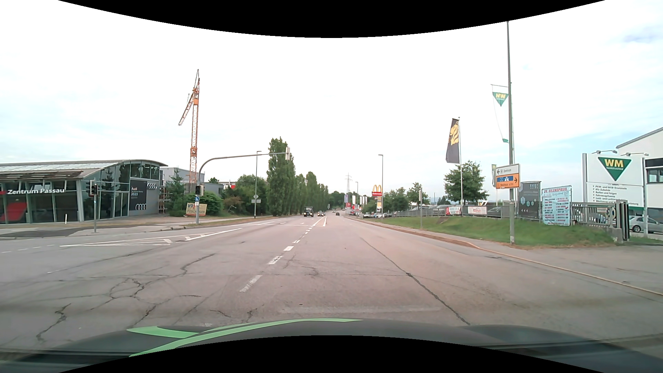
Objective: Follow the waypoints while adhering to traffic rules and regulations
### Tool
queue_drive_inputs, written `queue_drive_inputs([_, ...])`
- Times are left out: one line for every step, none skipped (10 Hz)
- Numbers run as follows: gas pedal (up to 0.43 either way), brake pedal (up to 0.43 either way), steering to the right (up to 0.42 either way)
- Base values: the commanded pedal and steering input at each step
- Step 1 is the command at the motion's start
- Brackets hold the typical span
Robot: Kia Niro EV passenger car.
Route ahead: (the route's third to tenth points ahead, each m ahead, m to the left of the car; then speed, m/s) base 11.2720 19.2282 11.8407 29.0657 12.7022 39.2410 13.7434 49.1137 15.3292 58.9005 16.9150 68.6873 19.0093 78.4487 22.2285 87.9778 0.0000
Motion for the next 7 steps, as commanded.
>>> queue_drive_inputs([0.000,0.262,-0.009])
queue_drive_inputs([0.000,0.262,-0.009])
queue_drive_inputs([0.000,0.262,-0.009])
queue_drive_inputs([0.000,0.256,-0.009])
queue_drive_inputs([0.000,0.262,-0.009])
queue_drive_inputs([0.000,0.262,-0.009])
queue_drive_inputs([0.000,0.262,-0.009])
